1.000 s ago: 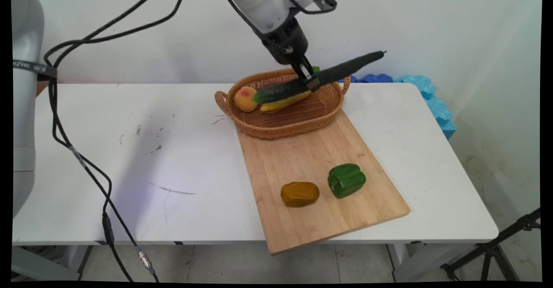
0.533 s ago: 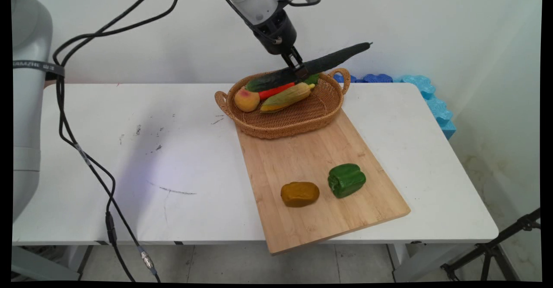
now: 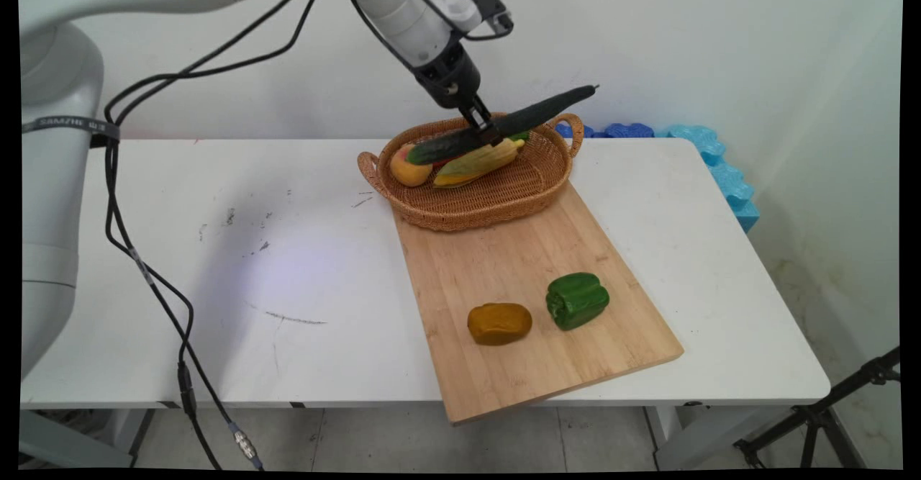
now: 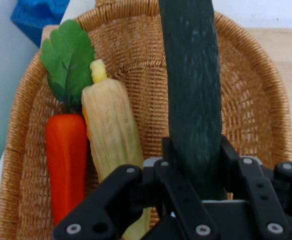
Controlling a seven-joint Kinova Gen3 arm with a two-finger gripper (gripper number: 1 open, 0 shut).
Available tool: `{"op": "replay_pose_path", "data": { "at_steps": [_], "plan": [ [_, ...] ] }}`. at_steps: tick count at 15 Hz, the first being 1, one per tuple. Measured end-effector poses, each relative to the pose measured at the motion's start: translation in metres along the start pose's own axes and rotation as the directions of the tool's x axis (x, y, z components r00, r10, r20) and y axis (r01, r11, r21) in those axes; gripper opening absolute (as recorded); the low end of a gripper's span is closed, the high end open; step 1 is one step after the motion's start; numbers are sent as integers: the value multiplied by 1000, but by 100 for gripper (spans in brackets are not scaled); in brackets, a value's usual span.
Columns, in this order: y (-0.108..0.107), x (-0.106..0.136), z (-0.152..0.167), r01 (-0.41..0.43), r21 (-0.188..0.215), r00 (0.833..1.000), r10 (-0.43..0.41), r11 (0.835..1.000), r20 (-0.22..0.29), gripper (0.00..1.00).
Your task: Place the picked object in the vegetable basket
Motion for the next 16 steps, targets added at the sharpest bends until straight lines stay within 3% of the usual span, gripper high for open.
{"op": "replay_pose_path", "data": {
  "at_steps": [12, 13, 16],
  "plan": [
    [-18, -39, 62, 22, -56, 998, -25, 998, -51, 0],
    [-19, -40, 64, 23, -57, 998, -27, 998, -56, 100],
    [-20, -43, 69, 27, -59, 997, -31, 998, -70, 100]
  ]
}}
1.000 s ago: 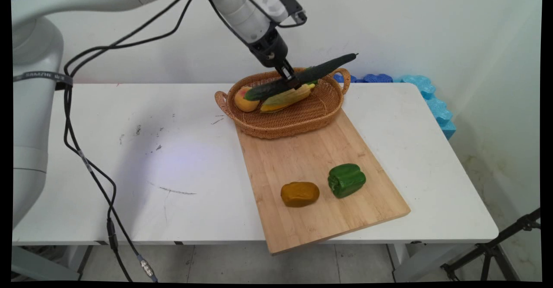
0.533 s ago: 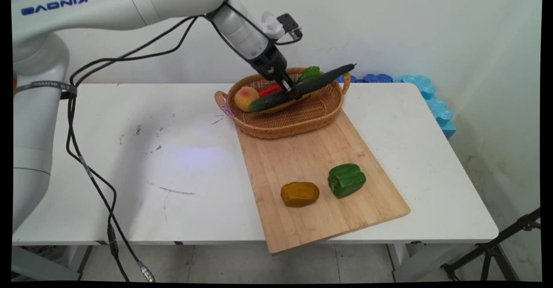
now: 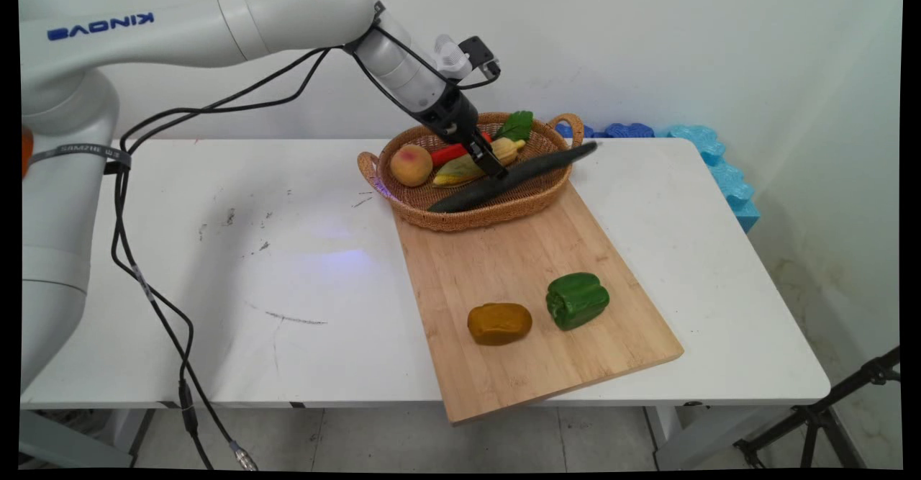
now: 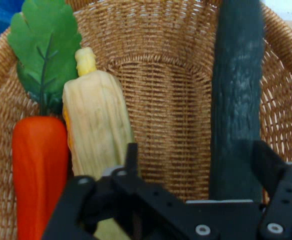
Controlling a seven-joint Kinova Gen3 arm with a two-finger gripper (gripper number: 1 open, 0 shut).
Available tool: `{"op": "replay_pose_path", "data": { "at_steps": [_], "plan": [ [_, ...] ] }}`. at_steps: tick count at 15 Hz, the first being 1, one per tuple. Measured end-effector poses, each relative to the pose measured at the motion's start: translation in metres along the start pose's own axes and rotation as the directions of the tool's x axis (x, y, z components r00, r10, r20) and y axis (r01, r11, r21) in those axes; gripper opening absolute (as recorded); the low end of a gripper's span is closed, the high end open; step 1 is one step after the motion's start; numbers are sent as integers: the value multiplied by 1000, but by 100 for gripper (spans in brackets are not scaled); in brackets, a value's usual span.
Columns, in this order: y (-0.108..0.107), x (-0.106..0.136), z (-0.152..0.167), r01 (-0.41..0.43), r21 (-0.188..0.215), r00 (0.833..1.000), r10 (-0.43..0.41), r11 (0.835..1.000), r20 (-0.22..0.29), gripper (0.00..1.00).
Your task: Place the picked object in the vegetable basket
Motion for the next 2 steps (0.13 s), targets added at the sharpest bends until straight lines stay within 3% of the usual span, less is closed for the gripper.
{"op": "replay_pose_path", "data": {
  "at_steps": [2],
  "plan": [
    [1, 1, -1, 1, -2, 1000, -1, 1000, -16, 100]
  ]
}}
